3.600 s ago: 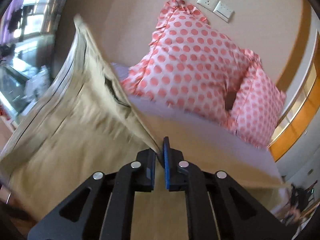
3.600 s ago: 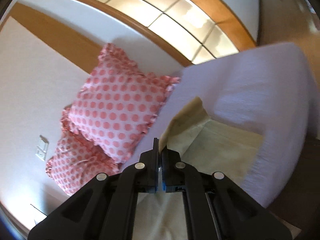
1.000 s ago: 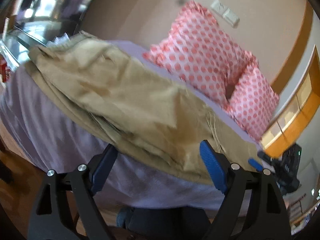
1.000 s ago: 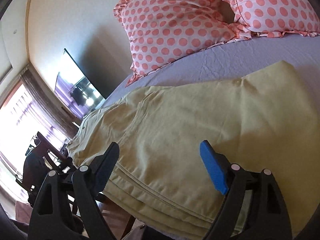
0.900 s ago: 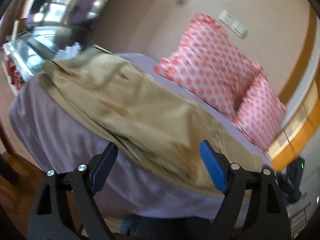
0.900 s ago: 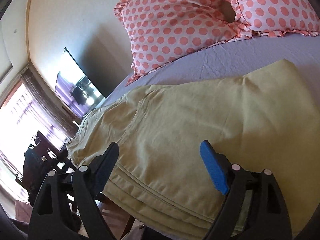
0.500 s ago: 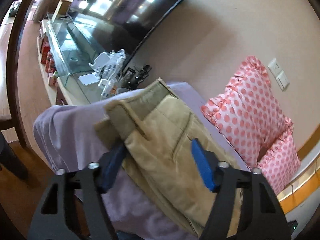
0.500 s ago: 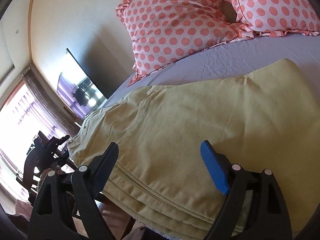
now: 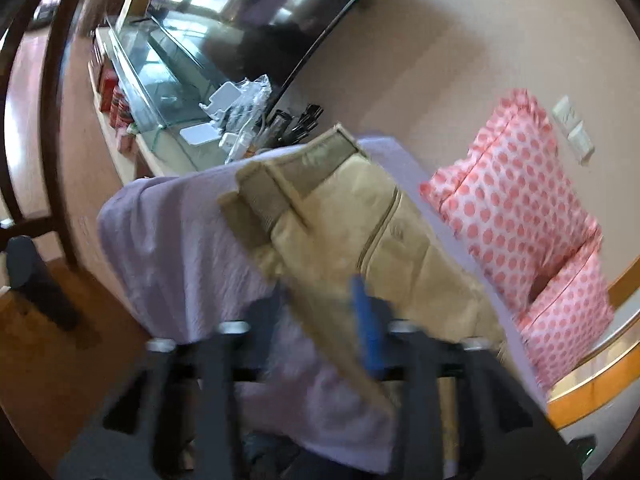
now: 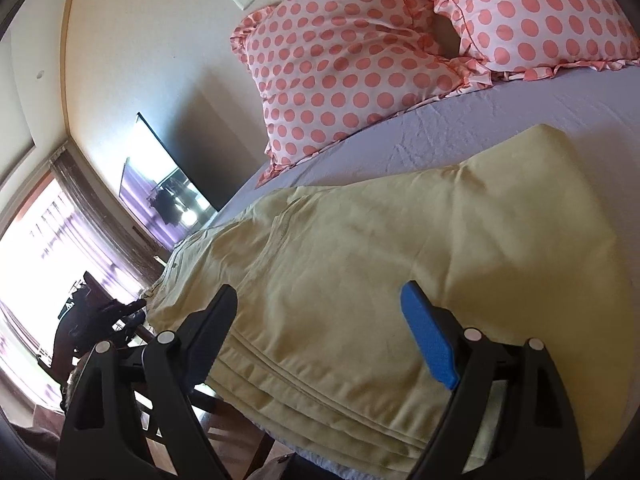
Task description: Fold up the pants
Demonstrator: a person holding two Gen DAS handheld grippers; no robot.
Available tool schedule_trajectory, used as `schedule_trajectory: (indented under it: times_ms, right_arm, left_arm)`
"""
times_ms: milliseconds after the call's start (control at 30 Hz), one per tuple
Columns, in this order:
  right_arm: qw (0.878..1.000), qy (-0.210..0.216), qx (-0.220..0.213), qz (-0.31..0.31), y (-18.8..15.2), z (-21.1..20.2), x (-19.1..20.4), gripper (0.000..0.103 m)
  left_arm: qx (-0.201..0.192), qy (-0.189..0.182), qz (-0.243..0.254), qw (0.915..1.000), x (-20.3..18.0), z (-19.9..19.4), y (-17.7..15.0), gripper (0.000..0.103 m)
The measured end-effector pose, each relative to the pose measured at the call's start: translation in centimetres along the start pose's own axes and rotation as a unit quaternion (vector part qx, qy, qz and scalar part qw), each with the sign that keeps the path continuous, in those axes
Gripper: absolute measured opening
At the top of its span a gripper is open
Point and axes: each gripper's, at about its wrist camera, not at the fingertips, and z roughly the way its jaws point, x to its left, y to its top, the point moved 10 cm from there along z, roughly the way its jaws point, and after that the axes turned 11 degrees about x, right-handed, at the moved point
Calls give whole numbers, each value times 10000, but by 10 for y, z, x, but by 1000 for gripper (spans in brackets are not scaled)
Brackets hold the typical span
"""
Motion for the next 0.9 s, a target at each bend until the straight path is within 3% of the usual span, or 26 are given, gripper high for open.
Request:
schedule_trajectory:
  times_ms: [133,267,333,467,633,767,900]
  right_arm:
    - [10000,-17,-56,32,1,1,0,86]
    - [10000,-28,-43,37,0,1,0,86]
    - [10000,-45,-48,35,1,1,0,86]
    - [9999,-87,-76,69,3,4,-1,86]
    - [9998,-153,-99,33,2,7,-1,87]
    - [9999,-96,-126,23,1,4,-1,87]
    - [9999,-70,-157,11,1,2,-1,87]
  left_arm:
    - [322,-199,228,9990,-13,5,-21,54]
    - [538,-420,151,9976,-20,20,-23,53]
    - [575,-348,68,9977,-21,20,-20,56]
    - [380,-629,124,9972,-32,10,-9,54]
    - [323,-642,75,9974,-31,20,7,54]
    - [91,-744,-487,9960,-6,24,28,52]
    - [-55,-813,-793,9935,13,27,44,39]
